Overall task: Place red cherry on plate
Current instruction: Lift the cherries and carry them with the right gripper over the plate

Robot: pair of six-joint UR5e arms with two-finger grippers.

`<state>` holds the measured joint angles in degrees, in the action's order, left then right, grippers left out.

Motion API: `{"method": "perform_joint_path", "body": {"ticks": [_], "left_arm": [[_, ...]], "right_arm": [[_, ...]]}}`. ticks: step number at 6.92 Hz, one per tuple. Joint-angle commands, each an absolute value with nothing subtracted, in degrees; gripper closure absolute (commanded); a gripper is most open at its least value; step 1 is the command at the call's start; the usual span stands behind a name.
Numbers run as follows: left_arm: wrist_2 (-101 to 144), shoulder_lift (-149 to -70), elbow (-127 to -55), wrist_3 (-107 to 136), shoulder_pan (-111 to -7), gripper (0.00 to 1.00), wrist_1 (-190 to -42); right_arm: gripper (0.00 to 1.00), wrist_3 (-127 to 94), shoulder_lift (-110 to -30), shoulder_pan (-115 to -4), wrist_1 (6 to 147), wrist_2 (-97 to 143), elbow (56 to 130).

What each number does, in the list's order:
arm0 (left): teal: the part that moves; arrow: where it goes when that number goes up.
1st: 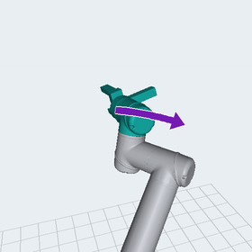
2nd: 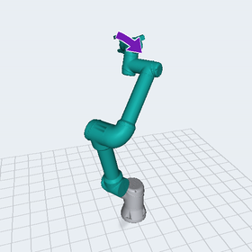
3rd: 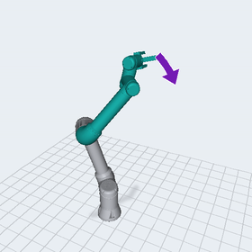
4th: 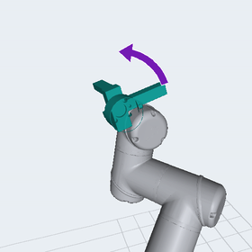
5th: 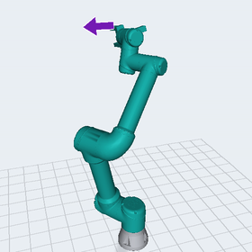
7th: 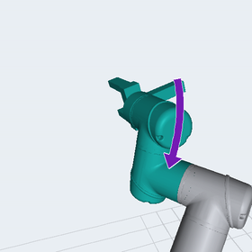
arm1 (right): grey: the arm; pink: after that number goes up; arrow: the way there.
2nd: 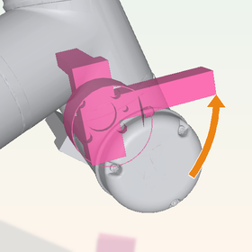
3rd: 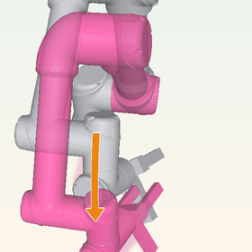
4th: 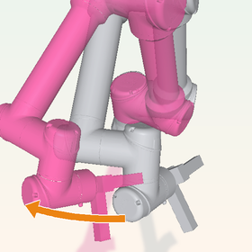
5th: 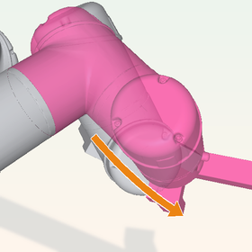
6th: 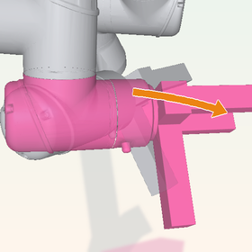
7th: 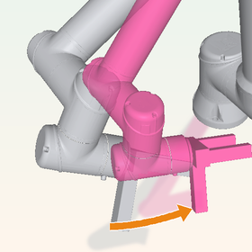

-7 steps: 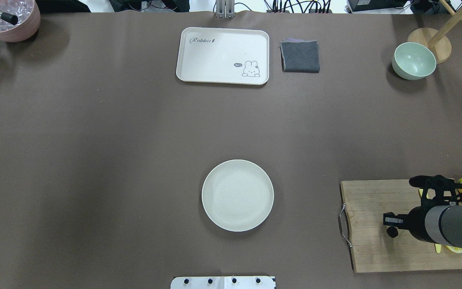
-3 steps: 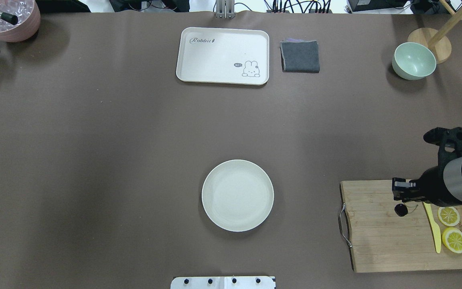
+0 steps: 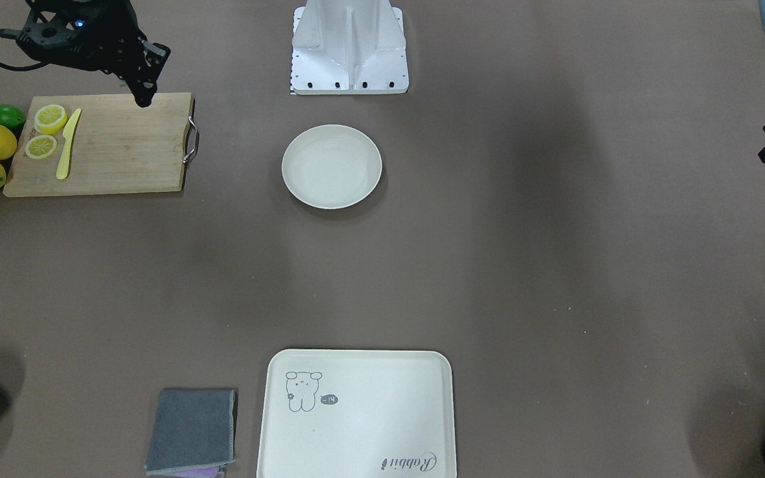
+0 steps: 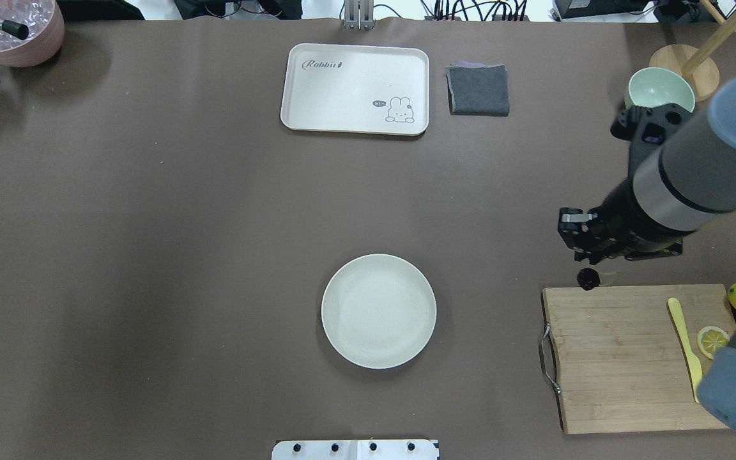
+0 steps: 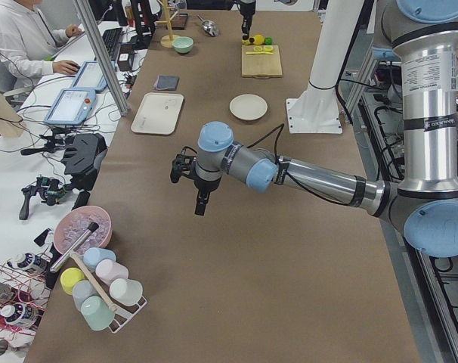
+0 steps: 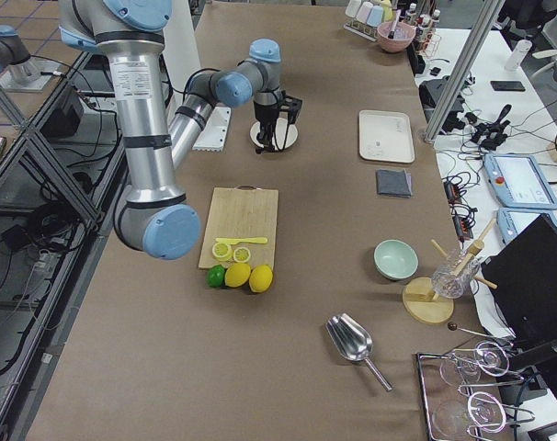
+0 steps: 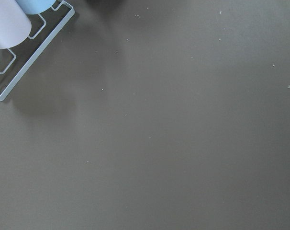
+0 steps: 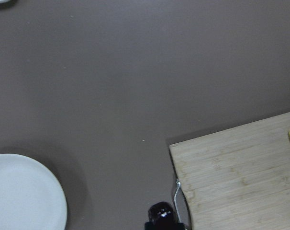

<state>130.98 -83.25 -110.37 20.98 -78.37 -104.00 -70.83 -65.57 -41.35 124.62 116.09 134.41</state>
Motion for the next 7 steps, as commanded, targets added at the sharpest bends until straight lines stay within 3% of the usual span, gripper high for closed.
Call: {"method": "perform_joint_path", "body": {"ticks": [1, 2, 7], "left_arm": [[131.04, -85.51, -107.85, 21.01, -78.31, 0.02, -103.97], [131.04, -85.87, -107.58, 21.27, -78.31, 0.02, -103.97], [131.04, -85.78, -105.65, 21.53, -78.57, 0.02, -103.89]], "right_arm": [[1.00, -70.92, -48.95, -41.66, 128.41, 116.10, 121.02], [1.00, -71.54, -43.73, -40.44, 128.32, 115.41, 114.85], [1.00, -79.35, -43.68, -25.59, 104.55, 102.41, 97.42]]}}
